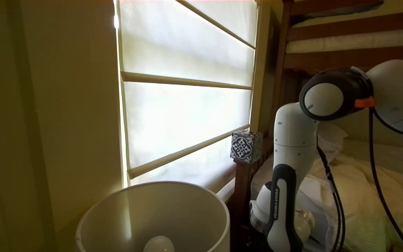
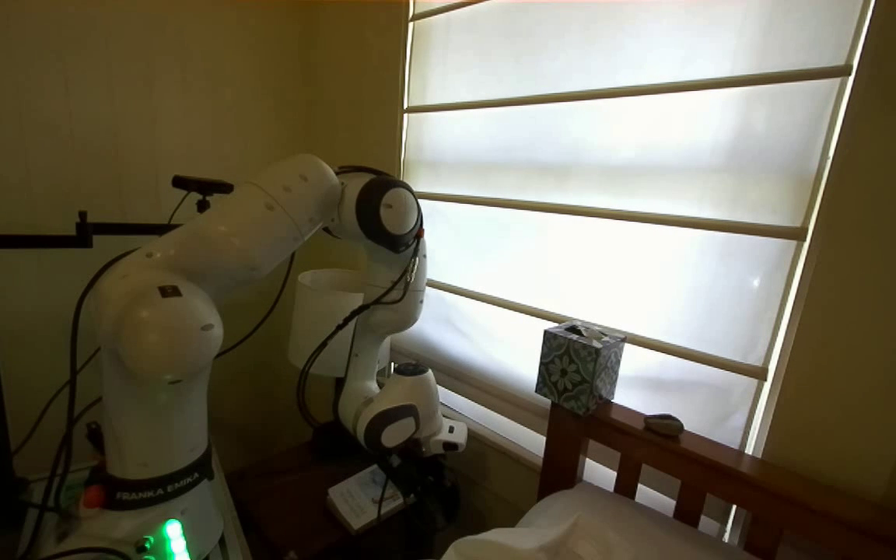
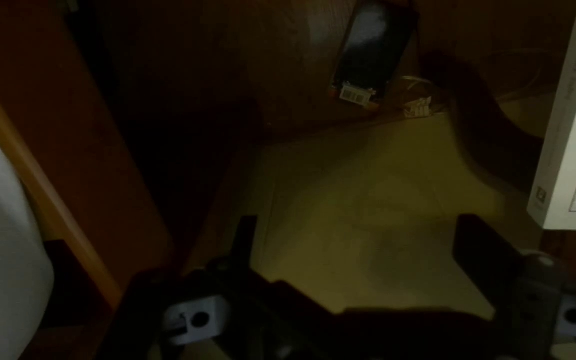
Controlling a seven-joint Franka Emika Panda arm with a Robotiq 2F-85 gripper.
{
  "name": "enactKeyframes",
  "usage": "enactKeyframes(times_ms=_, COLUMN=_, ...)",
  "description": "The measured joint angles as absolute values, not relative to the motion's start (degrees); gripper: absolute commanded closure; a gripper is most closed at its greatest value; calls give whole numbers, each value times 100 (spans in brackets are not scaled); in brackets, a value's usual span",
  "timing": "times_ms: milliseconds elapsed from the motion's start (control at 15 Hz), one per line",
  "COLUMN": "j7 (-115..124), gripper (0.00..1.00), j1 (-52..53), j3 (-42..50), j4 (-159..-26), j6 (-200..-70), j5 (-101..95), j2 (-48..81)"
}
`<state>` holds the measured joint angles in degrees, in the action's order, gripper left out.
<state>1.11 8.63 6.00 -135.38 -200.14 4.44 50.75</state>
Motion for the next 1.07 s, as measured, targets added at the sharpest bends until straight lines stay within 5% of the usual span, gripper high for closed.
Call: enactKeyframes(times_ms=1067, j7=-159, gripper=0, j1=-302, j3=150, j4=-13531, j6=-20014, j5=-244, j2=5010)
